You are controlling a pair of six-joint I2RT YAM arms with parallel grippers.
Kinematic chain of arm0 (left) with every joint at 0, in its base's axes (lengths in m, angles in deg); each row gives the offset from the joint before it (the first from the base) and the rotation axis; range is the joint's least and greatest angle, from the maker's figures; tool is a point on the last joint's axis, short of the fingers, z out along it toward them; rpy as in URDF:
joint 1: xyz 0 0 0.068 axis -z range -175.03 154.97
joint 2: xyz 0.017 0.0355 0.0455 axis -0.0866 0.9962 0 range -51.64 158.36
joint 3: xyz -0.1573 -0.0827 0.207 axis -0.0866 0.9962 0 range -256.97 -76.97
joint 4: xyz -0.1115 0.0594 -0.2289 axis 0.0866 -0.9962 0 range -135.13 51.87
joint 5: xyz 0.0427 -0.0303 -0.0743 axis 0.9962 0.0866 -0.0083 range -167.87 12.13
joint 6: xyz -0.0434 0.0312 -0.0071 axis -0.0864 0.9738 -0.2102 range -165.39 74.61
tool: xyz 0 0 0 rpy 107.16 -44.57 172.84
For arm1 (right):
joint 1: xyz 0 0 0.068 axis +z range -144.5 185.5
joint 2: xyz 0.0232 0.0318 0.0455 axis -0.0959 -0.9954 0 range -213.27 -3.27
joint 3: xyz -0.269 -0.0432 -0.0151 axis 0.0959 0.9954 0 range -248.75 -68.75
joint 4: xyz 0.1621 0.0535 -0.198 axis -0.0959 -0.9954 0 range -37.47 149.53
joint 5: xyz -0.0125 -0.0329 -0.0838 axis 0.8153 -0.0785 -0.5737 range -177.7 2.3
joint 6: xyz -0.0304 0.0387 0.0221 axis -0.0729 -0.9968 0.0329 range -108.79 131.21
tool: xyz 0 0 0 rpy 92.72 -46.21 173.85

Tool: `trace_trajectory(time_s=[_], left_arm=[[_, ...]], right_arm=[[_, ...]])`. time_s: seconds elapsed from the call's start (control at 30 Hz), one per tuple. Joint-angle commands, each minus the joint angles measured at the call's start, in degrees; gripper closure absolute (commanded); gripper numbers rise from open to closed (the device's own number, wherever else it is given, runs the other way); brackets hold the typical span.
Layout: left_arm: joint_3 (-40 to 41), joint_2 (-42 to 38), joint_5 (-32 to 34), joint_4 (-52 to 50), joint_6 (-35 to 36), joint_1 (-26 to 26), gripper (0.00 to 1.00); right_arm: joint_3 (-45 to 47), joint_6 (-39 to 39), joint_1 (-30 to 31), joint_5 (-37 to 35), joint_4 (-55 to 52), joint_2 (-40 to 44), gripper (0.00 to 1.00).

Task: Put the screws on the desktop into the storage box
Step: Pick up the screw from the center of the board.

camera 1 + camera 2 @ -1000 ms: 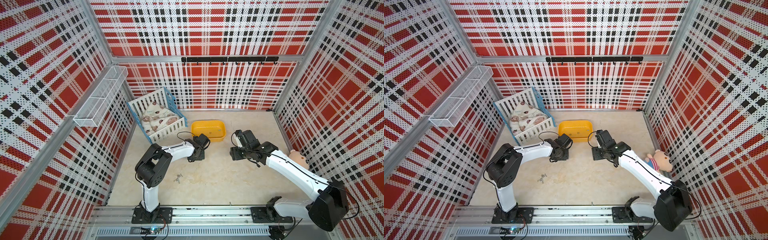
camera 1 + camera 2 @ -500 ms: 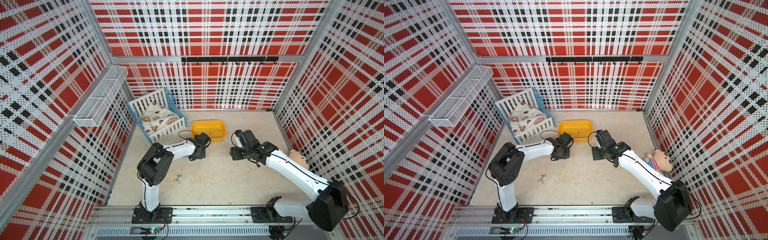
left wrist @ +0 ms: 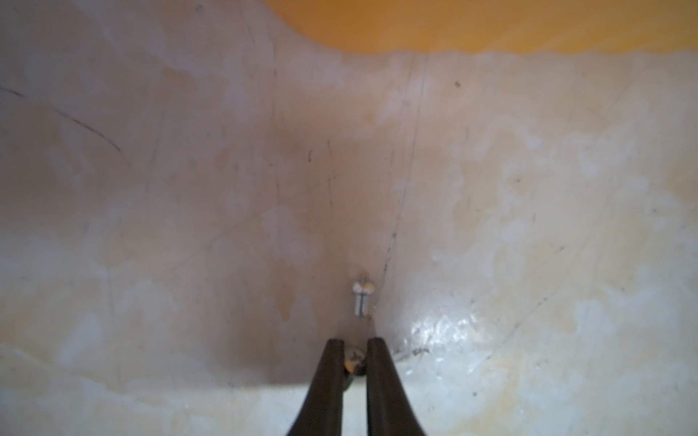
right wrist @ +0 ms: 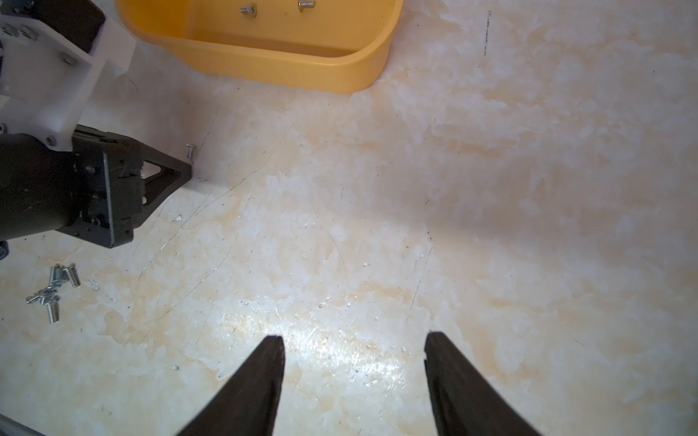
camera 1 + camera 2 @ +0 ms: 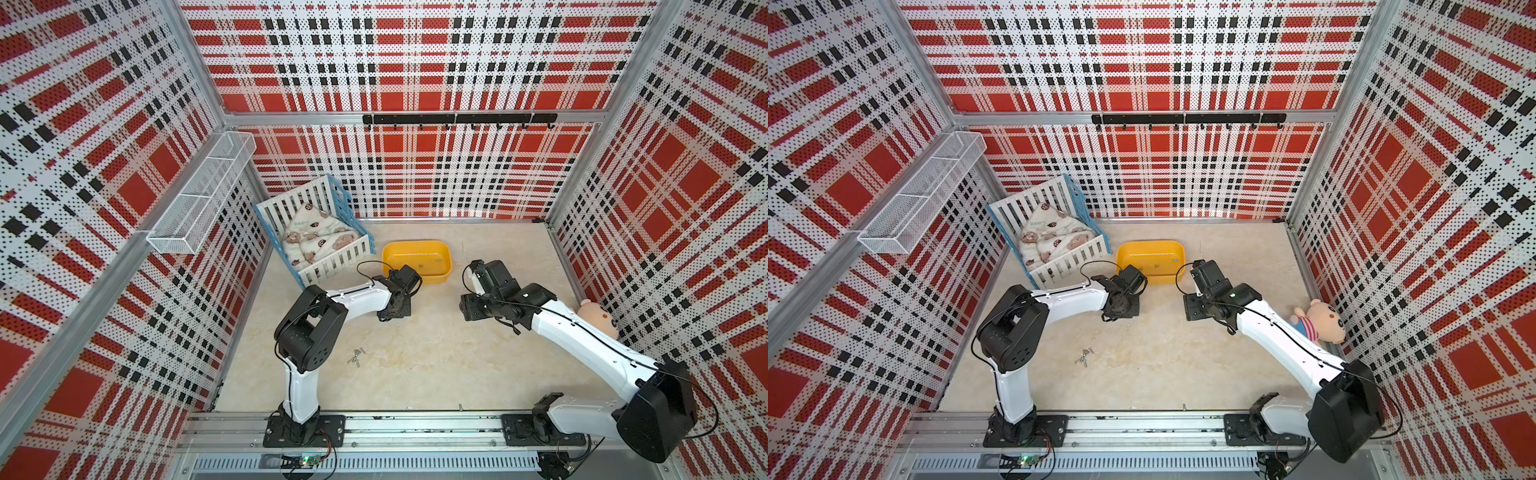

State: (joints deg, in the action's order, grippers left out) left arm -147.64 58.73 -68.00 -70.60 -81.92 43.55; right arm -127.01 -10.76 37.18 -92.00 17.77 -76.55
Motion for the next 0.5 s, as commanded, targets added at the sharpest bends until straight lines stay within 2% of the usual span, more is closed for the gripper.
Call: trace_trajectory(time_s=[0.0,0.23,0.47], left_arm=[[-1.0,-1.65,1.54,-2.6,0.63,0.11,0.89],[-6.9,-4.81,3.78,-6.74,1.08,0.26,0.89],[-16.96,-1.97,4.84,-9.32,3.02,-1.55,0.89]], right_arm=[[-0.52,-0.07,-0.33,-0.63,0.45,0.06,0.35],[-0.4,-0.33,-0.39,-0.88,0.52,0.3,0.35],[-0.32,-0.61,-0.39,-1.4,0.41,0.87,0.35]])
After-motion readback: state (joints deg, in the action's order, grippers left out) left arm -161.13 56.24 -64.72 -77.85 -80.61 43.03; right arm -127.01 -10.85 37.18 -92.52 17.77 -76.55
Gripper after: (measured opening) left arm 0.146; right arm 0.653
